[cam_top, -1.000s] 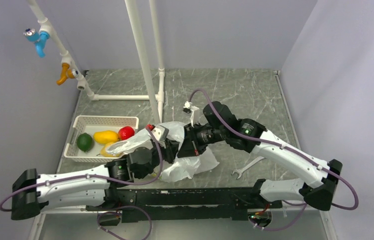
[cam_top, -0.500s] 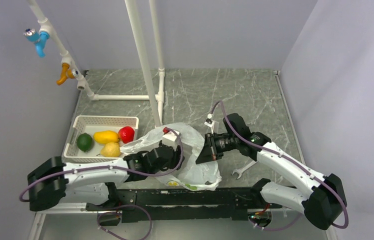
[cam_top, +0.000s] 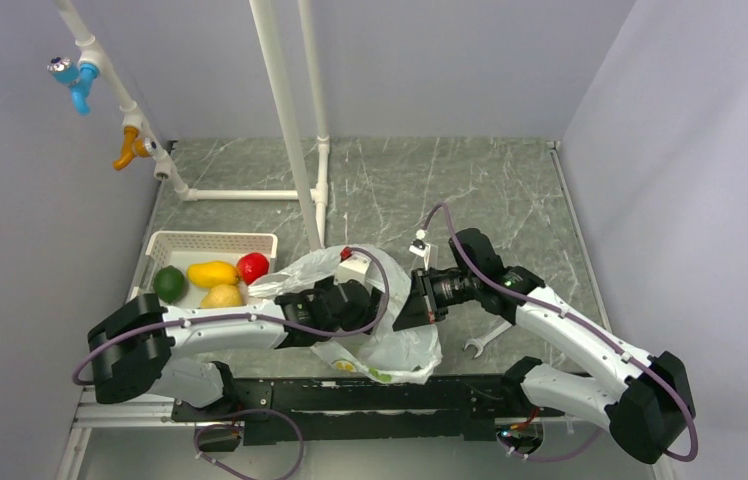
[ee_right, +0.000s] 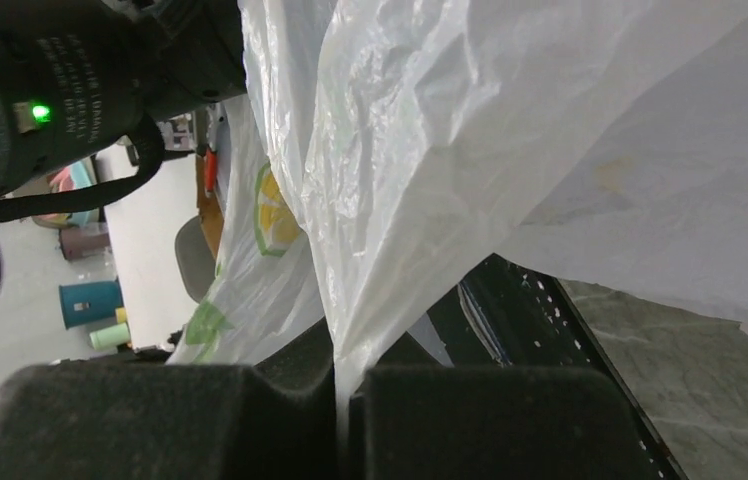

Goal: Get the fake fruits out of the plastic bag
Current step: Take out the fake fruit from the plastic bag.

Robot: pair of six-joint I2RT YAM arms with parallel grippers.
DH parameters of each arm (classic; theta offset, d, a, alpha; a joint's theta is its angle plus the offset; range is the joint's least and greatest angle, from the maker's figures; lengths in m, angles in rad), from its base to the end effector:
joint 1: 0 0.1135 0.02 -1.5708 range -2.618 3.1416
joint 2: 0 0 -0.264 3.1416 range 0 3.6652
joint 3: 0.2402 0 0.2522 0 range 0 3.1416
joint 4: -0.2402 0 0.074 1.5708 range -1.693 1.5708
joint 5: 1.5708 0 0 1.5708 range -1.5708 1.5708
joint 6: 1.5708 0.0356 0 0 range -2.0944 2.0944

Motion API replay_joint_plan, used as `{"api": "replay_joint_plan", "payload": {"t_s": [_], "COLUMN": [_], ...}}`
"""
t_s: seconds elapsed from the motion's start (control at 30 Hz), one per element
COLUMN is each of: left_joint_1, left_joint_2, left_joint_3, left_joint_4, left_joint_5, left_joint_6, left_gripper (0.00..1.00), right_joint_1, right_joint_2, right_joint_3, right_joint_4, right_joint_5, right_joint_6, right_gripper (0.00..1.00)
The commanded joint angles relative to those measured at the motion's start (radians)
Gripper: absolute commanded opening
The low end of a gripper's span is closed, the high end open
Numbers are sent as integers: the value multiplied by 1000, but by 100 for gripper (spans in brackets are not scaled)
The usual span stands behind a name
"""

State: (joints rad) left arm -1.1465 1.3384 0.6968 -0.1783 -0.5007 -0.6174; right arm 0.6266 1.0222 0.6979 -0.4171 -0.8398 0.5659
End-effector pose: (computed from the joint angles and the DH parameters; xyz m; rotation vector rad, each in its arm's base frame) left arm 0.1239 -0.2328 0.1949 0.3738 2.2570 -0.3226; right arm 0.1511 0.1421 0.2516 -0.5619 2.4619 1.5279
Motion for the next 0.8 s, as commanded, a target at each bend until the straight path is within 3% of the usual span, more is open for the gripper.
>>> {"api": "replay_joint_plan", "payload": {"t_s": [0.0, 0.33, 0.77], "left_joint_1": [1, -7, 13], "left_joint_2": [25, -78, -225], "left_joint_3": [96, 109, -66], "left_joint_4": [-67, -114, 16], "left_joint_5": [-75, -129, -87], "left_joint_6": [50, 103, 77], "left_gripper": [95, 97, 96], "right_joint_1": [-5, 10, 280], "right_joint_2": [2, -31, -108], "right_joint_3": [-17, -67, -175], "right_joint_4": [23, 37, 174], "right_joint_5": [-16, 26, 405], "right_joint_6": [-32, -69, -72], "right_gripper": [0, 0, 0]}}
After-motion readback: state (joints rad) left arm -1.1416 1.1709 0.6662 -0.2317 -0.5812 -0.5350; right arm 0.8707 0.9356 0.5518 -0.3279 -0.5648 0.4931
